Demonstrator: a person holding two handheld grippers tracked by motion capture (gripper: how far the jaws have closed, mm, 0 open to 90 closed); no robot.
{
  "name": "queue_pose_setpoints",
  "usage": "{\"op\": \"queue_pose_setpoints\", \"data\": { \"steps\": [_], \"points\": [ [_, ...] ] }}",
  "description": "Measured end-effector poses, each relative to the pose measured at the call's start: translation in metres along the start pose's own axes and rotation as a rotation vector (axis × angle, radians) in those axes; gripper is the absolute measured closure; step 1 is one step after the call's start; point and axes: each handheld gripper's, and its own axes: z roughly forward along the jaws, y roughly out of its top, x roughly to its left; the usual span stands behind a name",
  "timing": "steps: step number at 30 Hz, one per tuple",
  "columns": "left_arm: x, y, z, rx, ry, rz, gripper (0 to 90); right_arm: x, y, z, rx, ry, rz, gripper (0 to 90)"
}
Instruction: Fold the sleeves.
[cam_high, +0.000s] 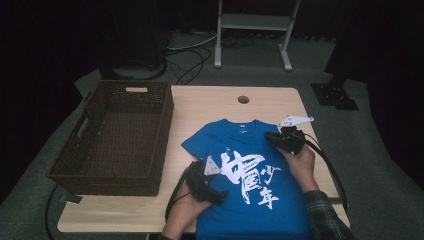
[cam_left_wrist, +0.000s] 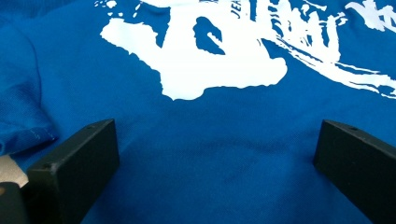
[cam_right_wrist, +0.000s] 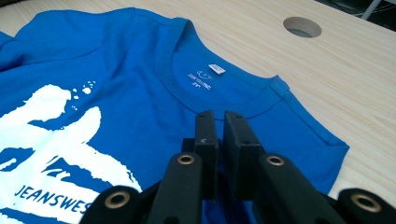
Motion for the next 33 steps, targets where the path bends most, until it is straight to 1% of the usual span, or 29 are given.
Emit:
{"op": "queue_pose_setpoints", "data": {
  "steps": [1,4,7,8,9,10,12,13,14,15,17,18,19,20,21,22,25,27,29,33],
  "points": [
    [0.0,0.0,0.0,0.0,0.0,0.0,0.0,0.0,0.0,0.0,-0.002,0.002,0.003,83.0],
    [0.0,0.0,0.0,0.0,0.0,0.0,0.0,-0.001,0.0,-0.001,-0.008,0.009,0.013,77.2],
    [0.0,0.0,0.0,-0.001,0.0,-0.001,0.0,-0.001,0.0,-0.001,-0.012,0.004,0.015,67.4],
    [0.0,0.0,0.0,0.0,0.0,0.0,0.0,-0.001,0.0,-0.001,-0.013,-0.003,0.016,61.3],
    [0.0,0.0,0.0,0.0,0.001,0.0,0.0,-0.001,-0.001,-0.002,-0.016,-0.009,0.022,57.2],
    [0.0,0.0,0.0,0.0,0.001,0.0,0.0,-0.002,-0.001,-0.003,-0.017,-0.005,0.029,53.0],
    [0.0,0.0,0.0,0.0,0.001,0.0,0.0,-0.003,-0.003,-0.004,-0.015,-0.005,0.041,41.4],
    [0.0,0.0,0.0,-0.001,0.001,0.0,0.0,-0.003,-0.004,-0.005,-0.018,0.015,0.044,34.8],
    [0.0,0.0,0.0,-0.001,0.001,-0.001,0.0,-0.004,-0.006,-0.006,-0.021,0.034,0.041,27.2],
    [0.0,0.0,0.0,-0.001,0.001,-0.001,0.0,-0.004,-0.007,-0.006,-0.02,0.034,0.036,19.3],
    [0.0,0.0,0.0,0.0,0.001,0.0,0.0,-0.002,-0.01,-0.006,0.006,0.038,0.026,7.7],
    [0.0,0.0,0.0,-0.001,0.001,-0.001,0.0,0.0,-0.012,-0.007,0.01,0.033,0.017,2.6],
    [0.0,0.0,0.0,0.0,0.001,-0.001,0.0,0.002,-0.014,-0.008,0.017,0.028,0.007,2.0],
    [0.0,0.0,0.0,0.0,0.001,-0.001,0.0,0.003,-0.015,-0.008,0.026,0.04,-0.002,0.0],
    [0.0,0.0,0.0,-0.001,0.001,-0.001,0.0,0.003,-0.017,-0.01,0.033,0.052,-0.008,0.0],
    [0.0,0.0,0.0,-0.001,0.001,-0.002,0.0,0.004,-0.018,-0.012,0.028,0.059,-0.007,0.0],
    [0.0,0.0,0.0,0.0,0.001,-0.002,0.0,0.005,-0.022,-0.017,0.017,0.088,0.022,0.0],
    [0.0,0.0,0.0,0.0,0.001,-0.002,0.0,0.006,-0.024,-0.021,0.011,0.1,0.019,0.0],
    [0.0,0.0,0.0,0.0,0.001,-0.002,0.0,0.008,-0.028,-0.026,-0.006,0.119,0.028,0.0],
    [0.0,0.0,0.0,-0.001,0.0,-0.002,0.0,0.012,-0.037,-0.033,0.002,0.117,0.038,0.0]
  ]
}}
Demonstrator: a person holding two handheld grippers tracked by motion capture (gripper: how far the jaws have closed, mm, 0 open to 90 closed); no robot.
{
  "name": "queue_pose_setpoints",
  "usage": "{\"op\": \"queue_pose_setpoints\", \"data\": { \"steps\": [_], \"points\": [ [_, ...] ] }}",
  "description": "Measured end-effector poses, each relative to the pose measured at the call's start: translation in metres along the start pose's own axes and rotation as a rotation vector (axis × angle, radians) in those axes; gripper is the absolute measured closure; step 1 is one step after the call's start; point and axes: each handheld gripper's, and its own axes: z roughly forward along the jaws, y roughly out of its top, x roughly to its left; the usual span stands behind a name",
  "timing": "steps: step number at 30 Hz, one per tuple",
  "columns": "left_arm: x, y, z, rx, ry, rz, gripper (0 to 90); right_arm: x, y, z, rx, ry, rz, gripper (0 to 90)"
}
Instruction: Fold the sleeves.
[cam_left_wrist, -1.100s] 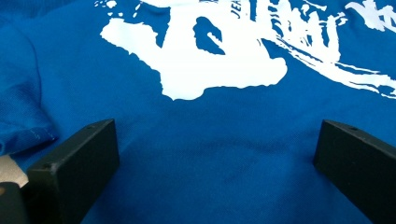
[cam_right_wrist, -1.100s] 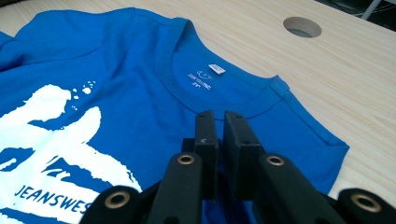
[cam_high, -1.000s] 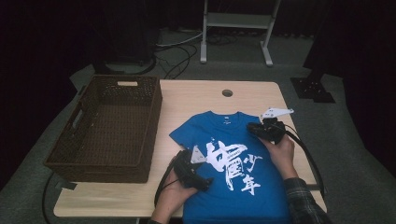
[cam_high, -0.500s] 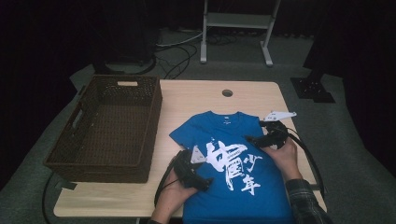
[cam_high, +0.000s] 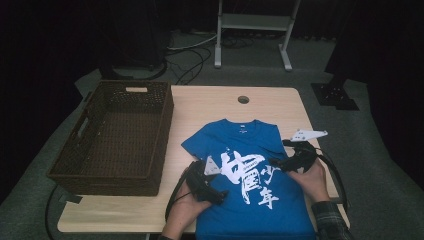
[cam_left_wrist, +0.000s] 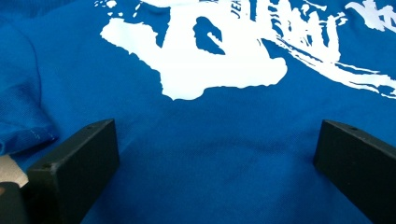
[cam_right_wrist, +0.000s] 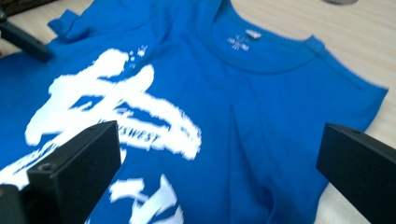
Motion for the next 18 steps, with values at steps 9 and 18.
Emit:
{"op": "queue_pose_setpoints", "data": {
  "steps": [9,18],
  "points": [
    [0.0,0.0,0.0,0.0,0.0,0.0,0.0,0.005,-0.024,-0.007,0.05,0.014,0.008,0.0],
    [0.0,0.0,0.0,0.001,0.001,0.001,0.0,0.006,-0.033,0.0,0.135,0.033,0.016,0.0]
  ]
}}
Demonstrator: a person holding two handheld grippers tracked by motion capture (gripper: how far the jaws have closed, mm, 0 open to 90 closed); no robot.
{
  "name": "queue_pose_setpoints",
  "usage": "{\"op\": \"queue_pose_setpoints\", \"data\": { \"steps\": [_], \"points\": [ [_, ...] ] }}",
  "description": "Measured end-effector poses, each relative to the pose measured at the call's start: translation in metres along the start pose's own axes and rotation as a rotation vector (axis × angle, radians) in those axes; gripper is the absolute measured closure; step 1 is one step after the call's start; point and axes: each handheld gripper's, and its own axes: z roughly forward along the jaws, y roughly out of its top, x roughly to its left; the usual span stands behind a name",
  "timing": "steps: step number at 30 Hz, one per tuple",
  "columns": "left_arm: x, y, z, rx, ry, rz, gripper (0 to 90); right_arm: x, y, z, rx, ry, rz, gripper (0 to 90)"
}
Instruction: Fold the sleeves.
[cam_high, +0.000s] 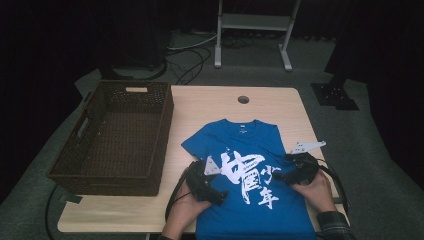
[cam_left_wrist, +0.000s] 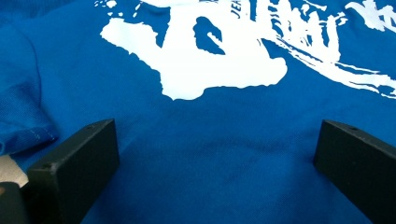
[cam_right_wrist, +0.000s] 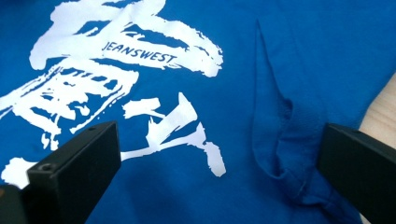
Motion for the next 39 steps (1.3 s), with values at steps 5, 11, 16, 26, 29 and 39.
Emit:
{"op": "queue_pose_setpoints", "data": {
  "steps": [5,11,16,26,29,39],
  "points": [
    [0.0,0.0,0.0,0.0,0.001,0.0,0.0,0.003,0.001,0.002,0.033,-0.046,-0.049,0.0],
    [0.0,0.0,0.0,0.0,0.005,-0.001,0.0,0.006,0.001,0.004,0.045,-0.07,-0.08,0.0],
    [-0.001,0.0,0.0,0.001,0.01,-0.006,0.0,0.007,0.0,0.003,0.045,-0.073,-0.073,0.0],
    [-0.004,0.003,0.002,0.001,0.013,-0.015,0.0,0.006,-0.001,0.001,0.051,-0.071,-0.075,0.0],
    [-0.006,0.005,0.005,0.002,0.009,-0.008,0.0,0.002,-0.003,-0.002,0.052,-0.071,-0.076,0.0],
    [-0.021,0.019,0.019,0.002,-0.005,0.003,0.0,-0.011,-0.016,-0.018,0.06,-0.081,-0.064,0.0]
  ]
}}
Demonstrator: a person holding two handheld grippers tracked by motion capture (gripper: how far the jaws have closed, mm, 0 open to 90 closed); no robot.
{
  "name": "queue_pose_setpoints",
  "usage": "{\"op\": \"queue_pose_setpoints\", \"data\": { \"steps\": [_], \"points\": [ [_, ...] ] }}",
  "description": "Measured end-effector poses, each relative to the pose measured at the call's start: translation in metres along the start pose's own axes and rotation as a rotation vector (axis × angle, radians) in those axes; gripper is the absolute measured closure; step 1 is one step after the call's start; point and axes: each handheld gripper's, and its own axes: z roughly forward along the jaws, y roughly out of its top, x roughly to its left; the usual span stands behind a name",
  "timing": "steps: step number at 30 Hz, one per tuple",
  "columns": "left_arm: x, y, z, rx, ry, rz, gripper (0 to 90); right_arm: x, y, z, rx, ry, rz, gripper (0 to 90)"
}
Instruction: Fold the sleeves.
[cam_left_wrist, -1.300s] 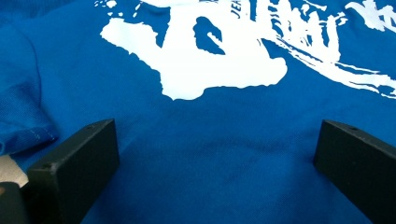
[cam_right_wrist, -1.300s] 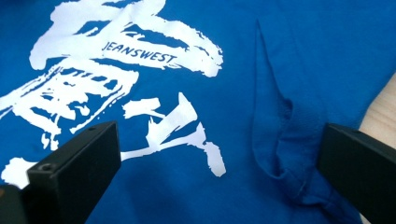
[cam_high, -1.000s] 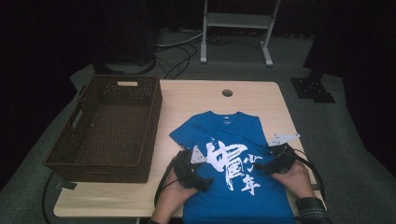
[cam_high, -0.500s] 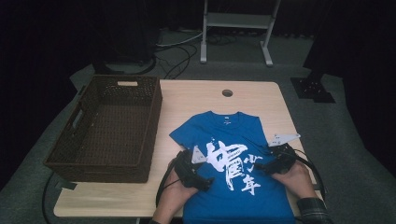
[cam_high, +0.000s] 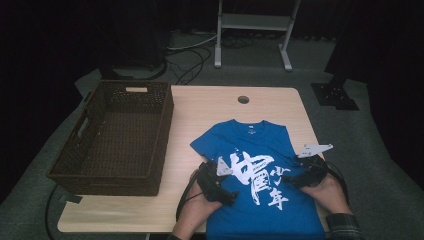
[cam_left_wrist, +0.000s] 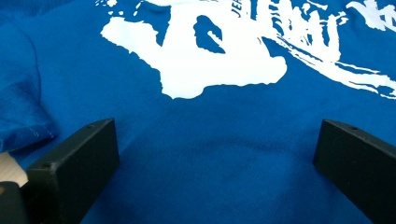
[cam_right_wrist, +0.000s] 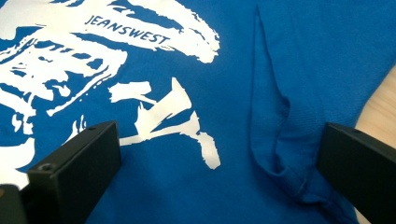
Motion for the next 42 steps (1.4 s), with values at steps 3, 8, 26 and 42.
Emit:
{"op": "queue_pose_setpoints", "data": {
  "steps": [3,8,26,42],
  "points": [
    [-0.005,0.005,0.005,-0.001,-0.003,0.001,0.0,-0.005,-0.005,-0.005,0.001,-0.003,0.007,0.0],
    [-0.012,0.011,0.011,-0.001,-0.005,0.006,0.0,-0.011,-0.012,-0.011,-0.001,-0.009,0.01,0.0],
    [-0.028,0.025,0.026,-0.001,-0.019,0.02,0.0,-0.025,-0.027,-0.024,-0.005,-0.018,0.022,0.0],
    [-0.028,0.025,0.026,-0.002,-0.02,0.021,0.0,0.011,-0.031,-0.047,-0.137,-0.065,0.05,0.0]
  ]
}}
